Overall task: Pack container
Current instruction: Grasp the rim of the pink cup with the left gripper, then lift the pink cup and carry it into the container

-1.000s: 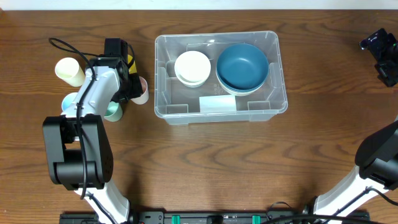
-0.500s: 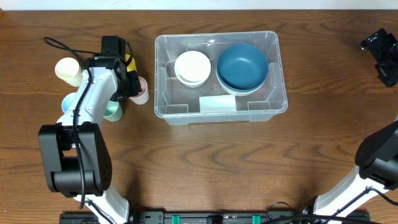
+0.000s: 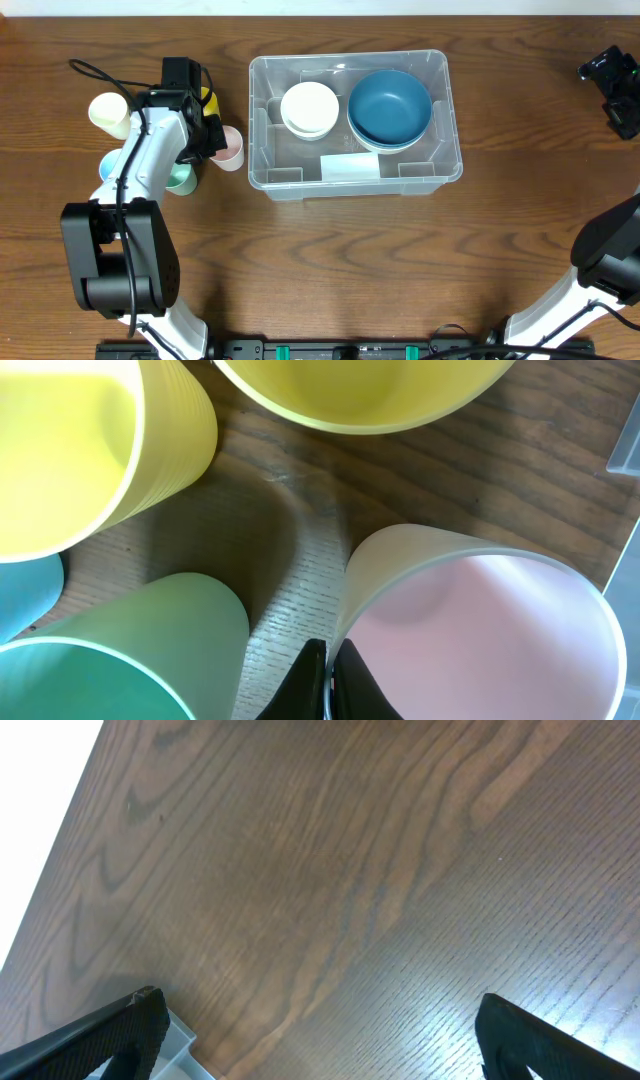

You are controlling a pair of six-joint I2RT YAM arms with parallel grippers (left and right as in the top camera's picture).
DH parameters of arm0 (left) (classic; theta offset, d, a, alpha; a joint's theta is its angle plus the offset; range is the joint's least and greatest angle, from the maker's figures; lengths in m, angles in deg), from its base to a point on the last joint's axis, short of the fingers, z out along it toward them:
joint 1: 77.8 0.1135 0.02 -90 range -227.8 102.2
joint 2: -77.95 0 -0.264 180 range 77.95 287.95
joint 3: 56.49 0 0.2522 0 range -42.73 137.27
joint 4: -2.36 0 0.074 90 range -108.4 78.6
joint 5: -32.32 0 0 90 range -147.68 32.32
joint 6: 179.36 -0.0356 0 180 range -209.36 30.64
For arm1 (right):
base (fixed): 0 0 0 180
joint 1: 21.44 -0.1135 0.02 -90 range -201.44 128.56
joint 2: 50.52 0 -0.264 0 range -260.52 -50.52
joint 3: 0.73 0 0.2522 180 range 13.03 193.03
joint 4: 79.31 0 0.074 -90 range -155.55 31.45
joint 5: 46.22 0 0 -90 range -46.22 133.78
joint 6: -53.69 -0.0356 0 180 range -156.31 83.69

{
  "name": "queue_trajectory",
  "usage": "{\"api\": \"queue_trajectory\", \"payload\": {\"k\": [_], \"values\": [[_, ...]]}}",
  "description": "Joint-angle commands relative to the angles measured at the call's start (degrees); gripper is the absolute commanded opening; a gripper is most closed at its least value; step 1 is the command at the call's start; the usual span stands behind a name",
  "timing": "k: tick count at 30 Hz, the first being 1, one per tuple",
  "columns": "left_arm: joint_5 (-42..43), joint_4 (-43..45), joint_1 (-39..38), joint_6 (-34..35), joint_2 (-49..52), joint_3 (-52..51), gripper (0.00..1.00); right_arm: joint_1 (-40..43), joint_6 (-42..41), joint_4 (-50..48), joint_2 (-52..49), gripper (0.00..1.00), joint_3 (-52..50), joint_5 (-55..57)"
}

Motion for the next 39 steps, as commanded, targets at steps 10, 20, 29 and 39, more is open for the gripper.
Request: {"api": "queue_trajectory", "payload": {"k": [10, 20, 29, 39], "values": [[-0.68, -1.68, 0.28, 2.14, -14.05, 1.31, 0.06, -0.15, -0.48, 0.07, 0.07, 0.99, 0.17, 0.02], [4.39, -6.45, -0.92, 5.25, -31.56, 1.29, 0.06, -0.15, -0.48, 0.07, 0.07, 0.99, 0.17, 0.02], [13.31, 0.52, -13.64, 5.09, -33.4, 1.29, 0.06, -0.15, -0.48, 0.07, 0.07, 0.99, 0.17, 0.02], [13.31, 6.12, -24.33, 3.5, -19.63, 1.29, 0.06, -0.15, -0.48, 0.07, 0.07, 0.99, 0.17, 0.02]]}}
